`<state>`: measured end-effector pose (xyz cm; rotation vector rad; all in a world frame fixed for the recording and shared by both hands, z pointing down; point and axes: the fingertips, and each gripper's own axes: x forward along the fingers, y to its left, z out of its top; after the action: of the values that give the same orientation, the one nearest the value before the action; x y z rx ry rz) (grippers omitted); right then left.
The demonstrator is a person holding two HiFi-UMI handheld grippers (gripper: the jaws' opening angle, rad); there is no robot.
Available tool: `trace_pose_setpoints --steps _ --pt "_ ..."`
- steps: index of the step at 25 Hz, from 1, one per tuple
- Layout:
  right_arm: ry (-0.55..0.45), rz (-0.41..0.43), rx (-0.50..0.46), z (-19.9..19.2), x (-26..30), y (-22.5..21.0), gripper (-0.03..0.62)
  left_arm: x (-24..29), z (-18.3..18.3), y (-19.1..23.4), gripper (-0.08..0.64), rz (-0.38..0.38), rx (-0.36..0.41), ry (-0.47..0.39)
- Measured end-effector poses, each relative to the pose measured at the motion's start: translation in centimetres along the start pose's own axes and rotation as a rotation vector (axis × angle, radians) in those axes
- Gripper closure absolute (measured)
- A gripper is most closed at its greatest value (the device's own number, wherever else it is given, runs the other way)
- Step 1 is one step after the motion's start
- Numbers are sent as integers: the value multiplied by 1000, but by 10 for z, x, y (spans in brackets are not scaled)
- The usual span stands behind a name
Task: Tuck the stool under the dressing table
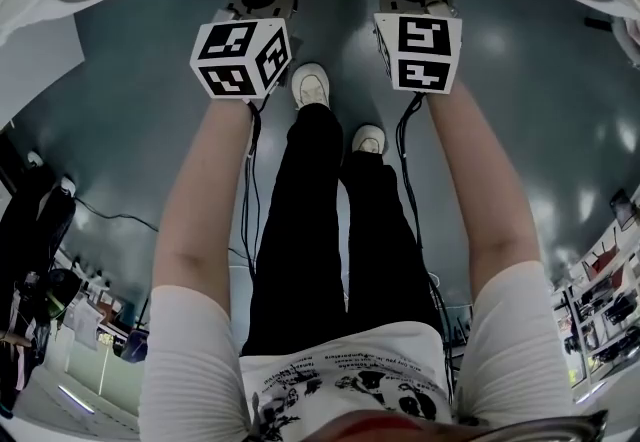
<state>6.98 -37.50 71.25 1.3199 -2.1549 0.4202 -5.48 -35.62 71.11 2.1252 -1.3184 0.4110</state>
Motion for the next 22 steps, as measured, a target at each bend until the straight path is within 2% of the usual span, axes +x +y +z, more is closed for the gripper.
trace_pose_setpoints --steps 5,9,14,16,19,22 --pt "-28 -23 15 9 12 -9 575 11 10 5 540 -15 -58 -34" --pt "-64 -28 8 16 18 -11 575 17 16 9 540 2 1 -41" --pt "-48 -17 35 17 22 -13 575 18 19 10 540 22 25 -25" --pt "-27 -10 54 16 18 -13 575 15 16 9 540 34 28 -8" --pt "10 -44 71 14 3 -16 575 3 6 1 540 42 19 21" --pt "7 -38 99 15 -24 -11 575 -19 -4 -15 540 39 15 41"
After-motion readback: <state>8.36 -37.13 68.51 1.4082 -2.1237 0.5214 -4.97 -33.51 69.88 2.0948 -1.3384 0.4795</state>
